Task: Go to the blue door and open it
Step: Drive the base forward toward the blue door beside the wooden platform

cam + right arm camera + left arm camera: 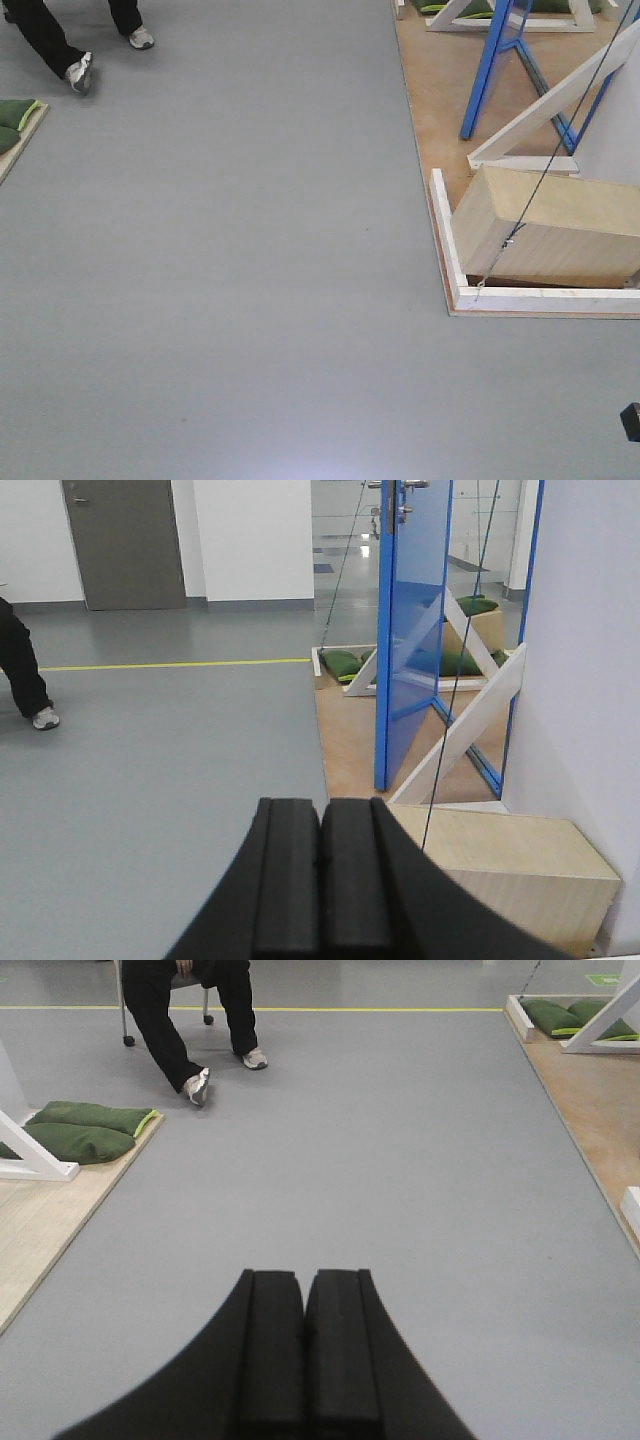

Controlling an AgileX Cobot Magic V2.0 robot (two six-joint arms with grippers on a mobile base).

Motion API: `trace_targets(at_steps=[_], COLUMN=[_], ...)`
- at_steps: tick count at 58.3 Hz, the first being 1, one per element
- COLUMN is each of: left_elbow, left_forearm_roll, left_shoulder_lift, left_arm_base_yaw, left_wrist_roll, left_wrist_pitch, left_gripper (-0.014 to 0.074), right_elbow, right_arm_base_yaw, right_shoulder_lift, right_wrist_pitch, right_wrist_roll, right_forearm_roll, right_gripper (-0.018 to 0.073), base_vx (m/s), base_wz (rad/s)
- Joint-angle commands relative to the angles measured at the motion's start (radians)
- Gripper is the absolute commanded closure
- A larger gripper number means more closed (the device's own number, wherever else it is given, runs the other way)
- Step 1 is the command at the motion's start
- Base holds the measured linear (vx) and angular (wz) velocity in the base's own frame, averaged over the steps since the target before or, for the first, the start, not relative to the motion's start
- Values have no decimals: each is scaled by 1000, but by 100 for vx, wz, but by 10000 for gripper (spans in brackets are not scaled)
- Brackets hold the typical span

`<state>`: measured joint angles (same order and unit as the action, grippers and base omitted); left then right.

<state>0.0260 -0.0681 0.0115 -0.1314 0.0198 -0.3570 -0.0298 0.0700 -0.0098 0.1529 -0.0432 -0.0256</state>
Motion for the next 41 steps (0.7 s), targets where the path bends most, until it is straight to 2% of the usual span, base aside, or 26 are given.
trace_targets(at_steps=[1,21,41], left_elbow=[-27,-27,-27], left_forearm_roll=[3,3,3], left_shoulder_lift=[14,14,14], left_arm_base_yaw=[1,1,1], left_wrist_roll=[7,7,7], left_wrist_pitch=[77,77,77], left_gripper=[524,524,524], right_elbow=[-2,-2,-2], right_arm_base_yaw=[5,5,5], right_shoulder_lift=[4,4,4], right_wrist_pitch=[-87,-87,-87], right_wrist_roll=[2,2,2], right_forearm_roll=[-4,-4,-4], right_gripper=[551,551,551], base_vx=[25,32,44], base_wz=[4,-5,-1])
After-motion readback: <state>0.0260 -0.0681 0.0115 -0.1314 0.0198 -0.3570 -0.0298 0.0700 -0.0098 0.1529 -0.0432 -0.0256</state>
